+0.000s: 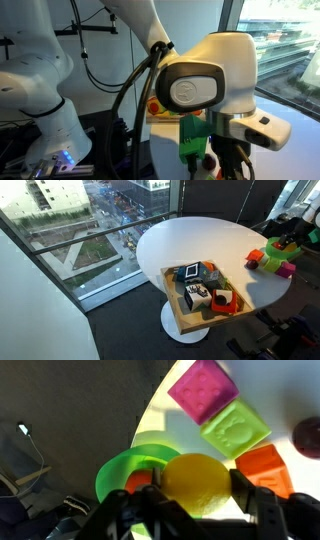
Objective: Pick up the yellow lemon toy and put in the green bowl, slide the green bowl a little to the left
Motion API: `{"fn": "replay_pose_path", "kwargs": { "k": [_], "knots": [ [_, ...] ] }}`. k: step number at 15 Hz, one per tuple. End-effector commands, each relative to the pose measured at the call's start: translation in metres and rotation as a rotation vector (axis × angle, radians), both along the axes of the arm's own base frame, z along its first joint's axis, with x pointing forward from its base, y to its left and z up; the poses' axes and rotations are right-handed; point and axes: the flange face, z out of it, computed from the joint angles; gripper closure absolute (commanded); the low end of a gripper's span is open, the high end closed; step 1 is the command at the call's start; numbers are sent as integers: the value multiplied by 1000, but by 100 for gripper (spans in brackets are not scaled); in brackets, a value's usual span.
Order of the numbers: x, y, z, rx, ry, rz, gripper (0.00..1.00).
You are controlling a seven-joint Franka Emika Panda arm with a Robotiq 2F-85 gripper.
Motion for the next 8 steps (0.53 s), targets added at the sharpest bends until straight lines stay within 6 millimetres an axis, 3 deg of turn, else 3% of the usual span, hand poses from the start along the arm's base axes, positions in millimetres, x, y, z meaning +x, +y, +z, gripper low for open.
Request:
{"fn": "replay_pose_path", "kwargs": {
  "k": [1,8],
  "knots": [
    [5,-18,6,-43,16,-48,57],
    [9,-37,3,-90,18,-99,57]
  ]
}}
